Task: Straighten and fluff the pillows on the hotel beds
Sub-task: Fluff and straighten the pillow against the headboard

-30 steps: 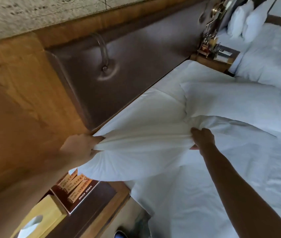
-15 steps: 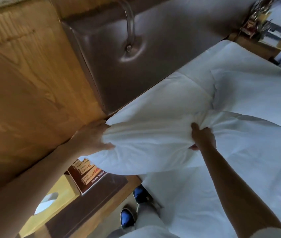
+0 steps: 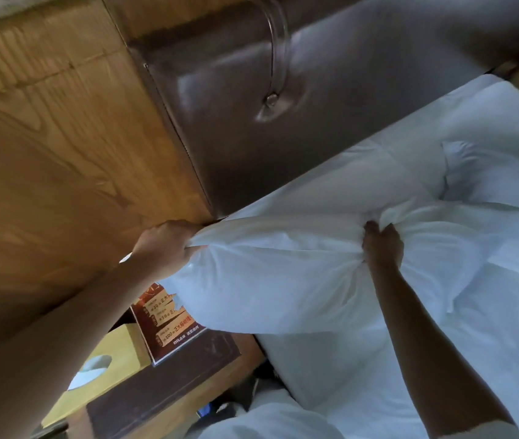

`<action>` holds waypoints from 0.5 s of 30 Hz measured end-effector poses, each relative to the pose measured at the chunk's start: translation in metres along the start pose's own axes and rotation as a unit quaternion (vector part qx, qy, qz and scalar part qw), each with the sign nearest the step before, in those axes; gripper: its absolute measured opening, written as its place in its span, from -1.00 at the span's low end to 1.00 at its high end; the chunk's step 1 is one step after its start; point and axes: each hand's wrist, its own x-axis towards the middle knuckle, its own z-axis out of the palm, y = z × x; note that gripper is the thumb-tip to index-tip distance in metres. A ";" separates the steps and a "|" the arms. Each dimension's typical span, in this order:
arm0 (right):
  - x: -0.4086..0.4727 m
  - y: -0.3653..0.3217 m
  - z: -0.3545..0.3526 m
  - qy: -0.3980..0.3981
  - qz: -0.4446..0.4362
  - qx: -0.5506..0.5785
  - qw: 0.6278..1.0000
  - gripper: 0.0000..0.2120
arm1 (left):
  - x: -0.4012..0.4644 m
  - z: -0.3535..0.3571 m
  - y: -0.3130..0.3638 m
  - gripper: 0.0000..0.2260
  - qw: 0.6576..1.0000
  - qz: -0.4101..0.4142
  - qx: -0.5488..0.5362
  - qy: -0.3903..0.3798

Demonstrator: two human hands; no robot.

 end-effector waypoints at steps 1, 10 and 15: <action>0.002 -0.002 0.001 0.007 -0.009 0.032 0.999 -0.57 | -0.002 -0.002 -0.005 -0.74 1.000 0.003 -0.001 0.010; -0.003 -0.080 0.006 -0.038 -0.120 0.055 0.991 -0.62 | -0.050 -0.045 -0.045 -0.84 0.995 0.042 -0.032 0.089; -0.021 -0.127 0.040 -0.096 -0.179 0.043 0.978 -0.70 | -0.091 -0.047 -0.068 -0.84 0.994 -0.050 -0.035 0.088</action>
